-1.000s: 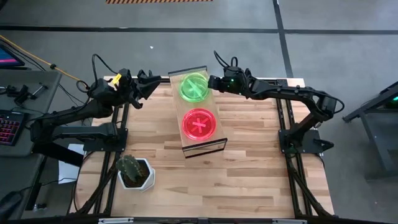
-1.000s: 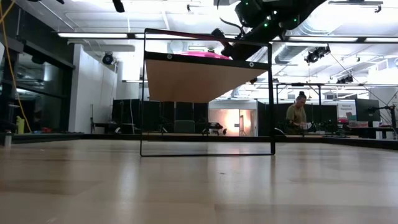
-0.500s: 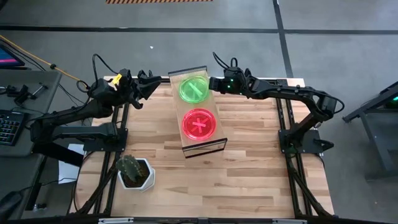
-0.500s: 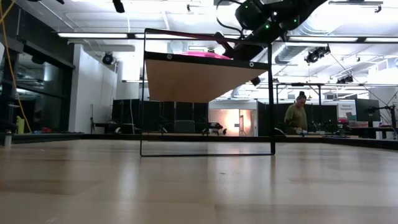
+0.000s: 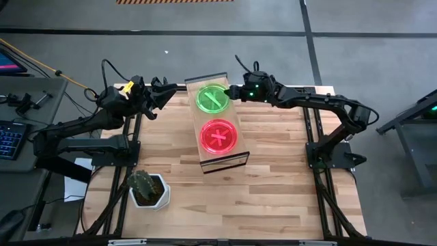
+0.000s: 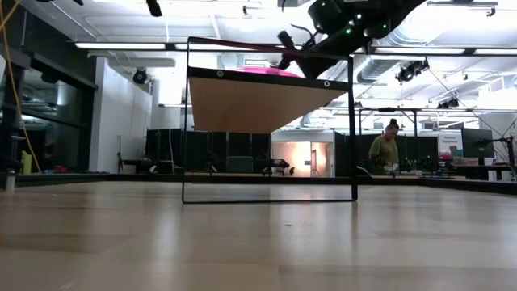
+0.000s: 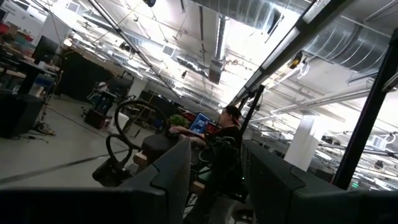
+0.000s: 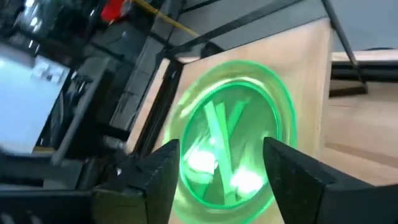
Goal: Place and stack plates onto a shelf
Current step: Return to Home Position
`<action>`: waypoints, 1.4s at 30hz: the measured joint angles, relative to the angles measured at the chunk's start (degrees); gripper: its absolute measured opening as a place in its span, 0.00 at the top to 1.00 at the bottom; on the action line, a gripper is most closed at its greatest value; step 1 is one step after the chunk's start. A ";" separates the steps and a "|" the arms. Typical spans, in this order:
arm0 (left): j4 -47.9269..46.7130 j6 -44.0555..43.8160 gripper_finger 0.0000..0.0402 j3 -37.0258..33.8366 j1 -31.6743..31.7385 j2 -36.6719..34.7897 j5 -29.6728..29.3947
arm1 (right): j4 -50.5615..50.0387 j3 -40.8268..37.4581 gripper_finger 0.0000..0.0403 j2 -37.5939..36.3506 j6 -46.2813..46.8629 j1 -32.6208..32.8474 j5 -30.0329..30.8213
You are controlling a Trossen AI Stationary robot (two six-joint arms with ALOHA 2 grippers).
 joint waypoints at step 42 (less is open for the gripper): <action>-5.53 15.57 1.00 -14.93 -19.43 -6.99 -11.11 | -35.73 -0.06 0.99 -33.74 -35.71 8.89 -4.15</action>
